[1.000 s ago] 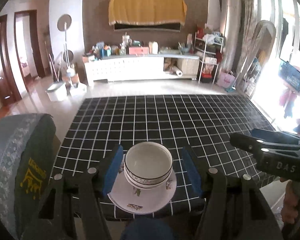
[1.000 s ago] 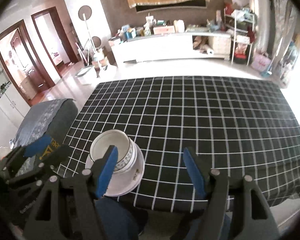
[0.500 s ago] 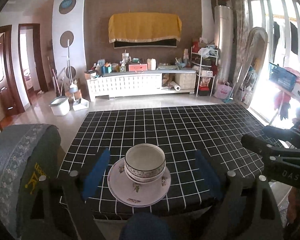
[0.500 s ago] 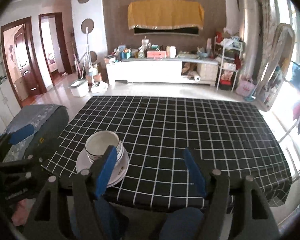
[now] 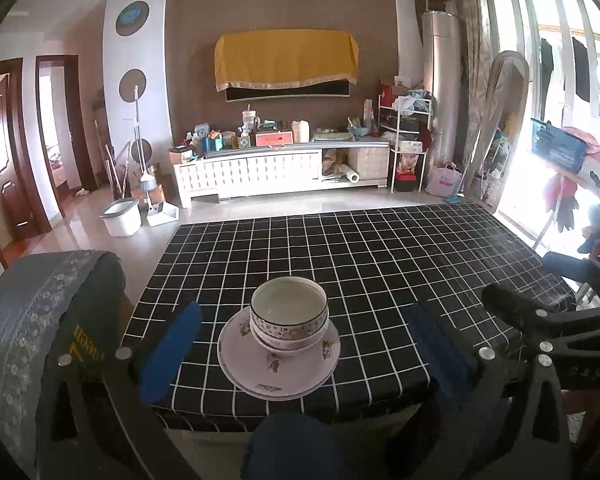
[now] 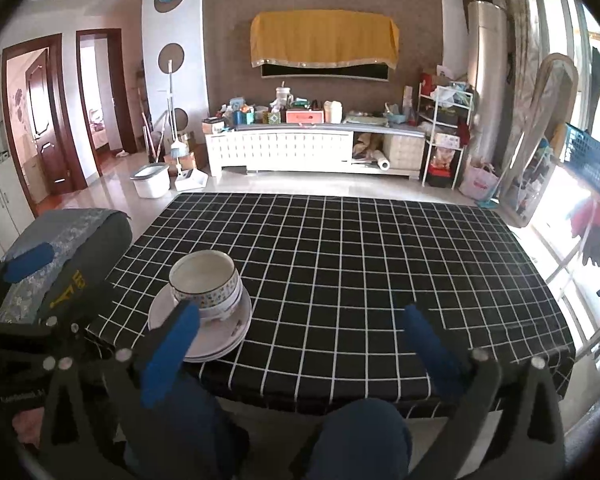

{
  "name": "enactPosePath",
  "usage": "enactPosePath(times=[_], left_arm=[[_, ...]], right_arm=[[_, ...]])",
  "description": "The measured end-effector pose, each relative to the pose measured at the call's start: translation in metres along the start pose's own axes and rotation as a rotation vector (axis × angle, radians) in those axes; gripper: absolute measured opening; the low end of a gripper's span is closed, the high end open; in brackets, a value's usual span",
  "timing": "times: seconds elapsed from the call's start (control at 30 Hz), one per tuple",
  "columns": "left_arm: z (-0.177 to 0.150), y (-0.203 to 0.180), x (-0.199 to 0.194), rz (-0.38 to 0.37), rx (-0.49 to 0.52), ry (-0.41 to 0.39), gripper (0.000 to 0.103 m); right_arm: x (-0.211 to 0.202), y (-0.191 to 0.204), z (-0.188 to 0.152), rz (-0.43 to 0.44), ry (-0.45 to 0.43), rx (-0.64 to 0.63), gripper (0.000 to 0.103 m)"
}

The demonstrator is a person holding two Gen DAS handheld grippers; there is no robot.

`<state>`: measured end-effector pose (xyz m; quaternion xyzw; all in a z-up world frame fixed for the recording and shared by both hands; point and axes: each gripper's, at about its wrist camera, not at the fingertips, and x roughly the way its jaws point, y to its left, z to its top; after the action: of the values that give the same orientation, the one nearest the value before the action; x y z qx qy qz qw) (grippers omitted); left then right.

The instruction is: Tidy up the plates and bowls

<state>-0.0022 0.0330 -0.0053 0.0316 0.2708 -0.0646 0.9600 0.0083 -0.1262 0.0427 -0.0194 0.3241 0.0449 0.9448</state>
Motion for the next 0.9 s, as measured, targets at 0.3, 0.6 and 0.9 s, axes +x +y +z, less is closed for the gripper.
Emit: enactPosePath(times=[0.3, 0.6, 0.9], left_arm=[[-0.0011, -0.0018, 0.0001, -0.004, -0.009, 0.008, 0.103], [-0.0009, -0.0018, -0.0015, -0.002, -0.011, 0.013, 0.103], [-0.0033, -0.0018, -0.0013, 0.001, -0.015, 0.026, 0.103]], right_arm=[[-0.0031, 0.0001, -0.0037, 0.003, -0.002, 0.003, 0.103], [-0.0056, -0.0001, -0.0038, 0.006, 0.005, 0.0, 0.103], [-0.0061, -0.001, -0.006, 0.005, 0.012, -0.001, 0.103]])
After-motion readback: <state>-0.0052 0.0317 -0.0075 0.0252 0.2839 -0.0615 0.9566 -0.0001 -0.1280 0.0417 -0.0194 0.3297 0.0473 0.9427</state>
